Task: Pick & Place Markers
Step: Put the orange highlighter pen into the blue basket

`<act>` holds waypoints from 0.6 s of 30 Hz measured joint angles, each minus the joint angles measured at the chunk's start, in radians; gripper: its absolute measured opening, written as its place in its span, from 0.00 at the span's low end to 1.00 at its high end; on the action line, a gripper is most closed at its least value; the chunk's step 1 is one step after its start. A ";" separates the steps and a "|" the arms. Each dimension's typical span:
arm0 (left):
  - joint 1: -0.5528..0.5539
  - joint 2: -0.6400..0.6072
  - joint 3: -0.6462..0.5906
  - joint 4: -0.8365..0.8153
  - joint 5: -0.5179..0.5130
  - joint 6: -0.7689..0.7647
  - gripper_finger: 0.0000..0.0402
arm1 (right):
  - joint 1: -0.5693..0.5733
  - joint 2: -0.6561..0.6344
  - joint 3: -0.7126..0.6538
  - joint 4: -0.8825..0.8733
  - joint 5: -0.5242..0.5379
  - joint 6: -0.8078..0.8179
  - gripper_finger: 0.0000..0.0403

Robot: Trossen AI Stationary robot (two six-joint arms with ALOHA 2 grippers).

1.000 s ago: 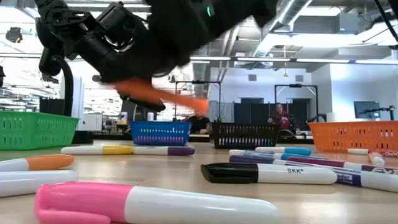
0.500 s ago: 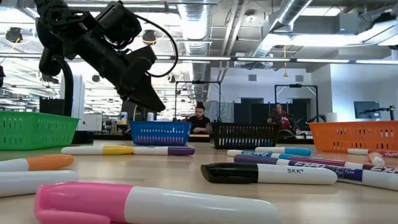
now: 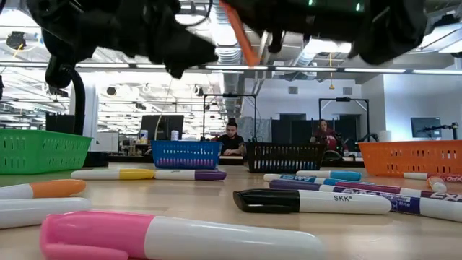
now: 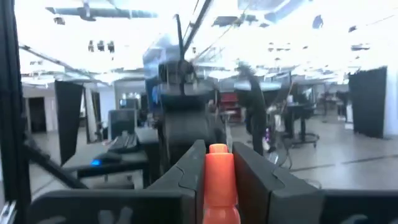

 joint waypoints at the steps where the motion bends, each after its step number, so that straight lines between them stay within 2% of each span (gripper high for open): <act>1: -0.005 0.000 0.000 0.018 0.000 0.000 0.37 | -0.006 0.026 0.012 0.008 -0.017 0.004 0.14; 5: -0.003 0.000 0.000 0.030 -0.059 -0.027 0.37 | -0.028 0.085 0.096 0.038 -0.091 0.005 0.14; 15: -0.007 0.000 0.000 0.042 -0.067 -0.019 0.37 | -0.058 0.128 0.223 -0.126 -0.095 0.005 0.14; 18: -0.007 0.000 0.000 0.041 -0.067 -0.019 0.37 | -0.057 0.127 0.245 -0.115 -0.095 0.004 0.14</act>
